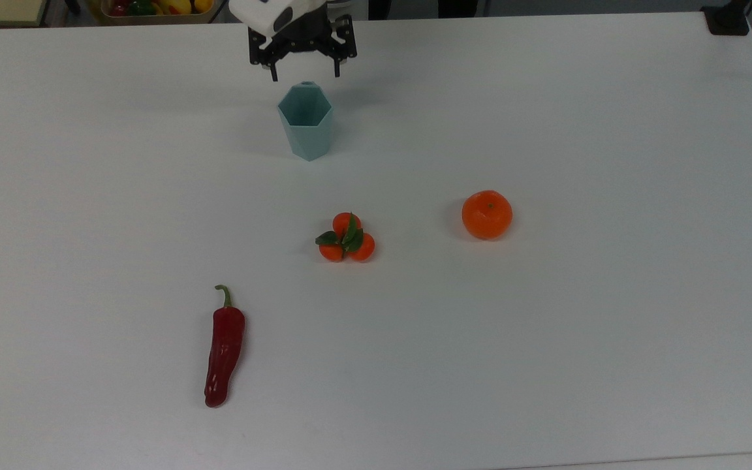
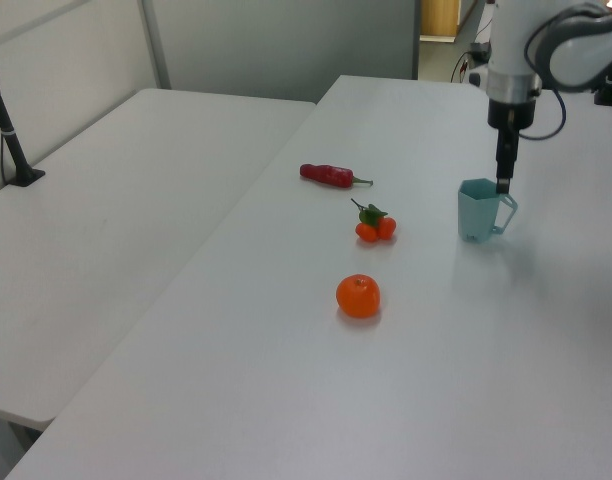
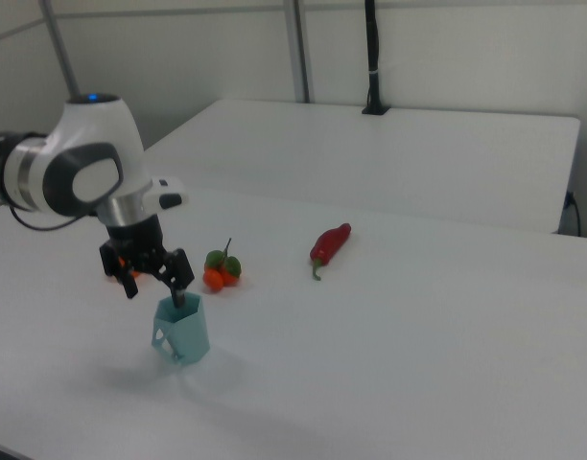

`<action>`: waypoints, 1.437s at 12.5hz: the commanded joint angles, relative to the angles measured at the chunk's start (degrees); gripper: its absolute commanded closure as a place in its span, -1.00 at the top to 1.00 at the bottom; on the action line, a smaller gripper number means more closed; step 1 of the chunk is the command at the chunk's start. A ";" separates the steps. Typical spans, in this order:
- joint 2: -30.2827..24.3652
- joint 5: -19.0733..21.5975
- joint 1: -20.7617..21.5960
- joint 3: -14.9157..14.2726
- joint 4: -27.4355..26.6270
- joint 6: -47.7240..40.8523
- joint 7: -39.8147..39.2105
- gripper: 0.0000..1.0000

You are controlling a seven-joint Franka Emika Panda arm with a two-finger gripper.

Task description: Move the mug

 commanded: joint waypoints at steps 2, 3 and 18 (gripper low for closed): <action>0.43 4.36 -0.06 0.57 13.18 -11.51 1.87 1.00; 0.61 4.53 -0.06 0.92 15.65 -13.62 2.92 1.00; 2.98 4.62 4.68 -6.63 31.05 -20.41 3.01 1.00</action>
